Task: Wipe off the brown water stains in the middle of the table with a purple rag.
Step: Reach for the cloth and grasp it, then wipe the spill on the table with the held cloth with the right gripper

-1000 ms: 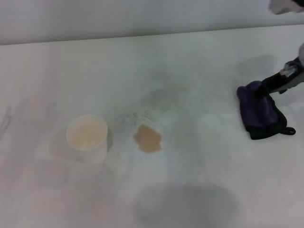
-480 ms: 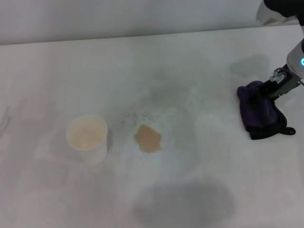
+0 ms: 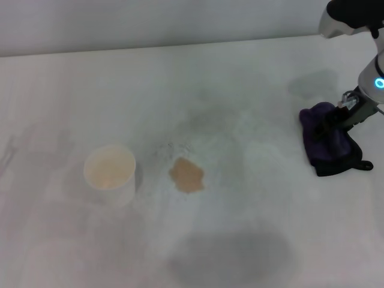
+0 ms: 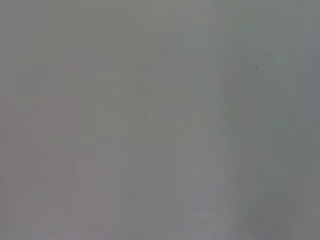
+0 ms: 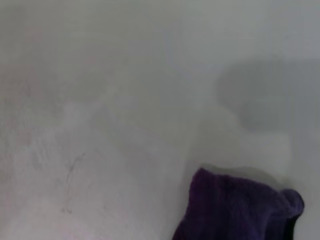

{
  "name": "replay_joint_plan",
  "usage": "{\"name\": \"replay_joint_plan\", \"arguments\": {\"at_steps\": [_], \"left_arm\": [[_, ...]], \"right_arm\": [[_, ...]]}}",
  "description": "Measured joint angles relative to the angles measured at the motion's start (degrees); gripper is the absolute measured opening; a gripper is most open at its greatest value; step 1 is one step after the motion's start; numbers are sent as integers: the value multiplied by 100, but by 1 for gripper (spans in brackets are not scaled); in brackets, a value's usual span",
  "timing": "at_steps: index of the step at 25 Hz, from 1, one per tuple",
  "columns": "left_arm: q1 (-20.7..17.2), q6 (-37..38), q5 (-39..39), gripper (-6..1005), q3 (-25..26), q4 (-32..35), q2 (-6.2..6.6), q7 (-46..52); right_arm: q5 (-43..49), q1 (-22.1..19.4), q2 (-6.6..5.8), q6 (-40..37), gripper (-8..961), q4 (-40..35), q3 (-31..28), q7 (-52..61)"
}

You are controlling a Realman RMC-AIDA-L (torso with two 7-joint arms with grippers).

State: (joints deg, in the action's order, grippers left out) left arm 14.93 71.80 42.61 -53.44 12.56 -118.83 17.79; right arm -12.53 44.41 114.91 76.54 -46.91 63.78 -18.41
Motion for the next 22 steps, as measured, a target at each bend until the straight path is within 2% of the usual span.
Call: {"name": "replay_joint_plan", "arguments": {"at_steps": [6, 14, 22], "left_arm": [[-13, 0, 13, 877, -9, -6, 0, 0], [6, -78, 30, 877, -26, -8, 5, -4], [22, -86, 30, 878, -27, -8, 2, -128]], "right_arm": [[66, 115, -2, -313, 744, 312, 16, 26], [481, 230, 24, -335, 607, 484, 20, 142], [421, 374, 42, -325, 477, 699, 21, 171]]}}
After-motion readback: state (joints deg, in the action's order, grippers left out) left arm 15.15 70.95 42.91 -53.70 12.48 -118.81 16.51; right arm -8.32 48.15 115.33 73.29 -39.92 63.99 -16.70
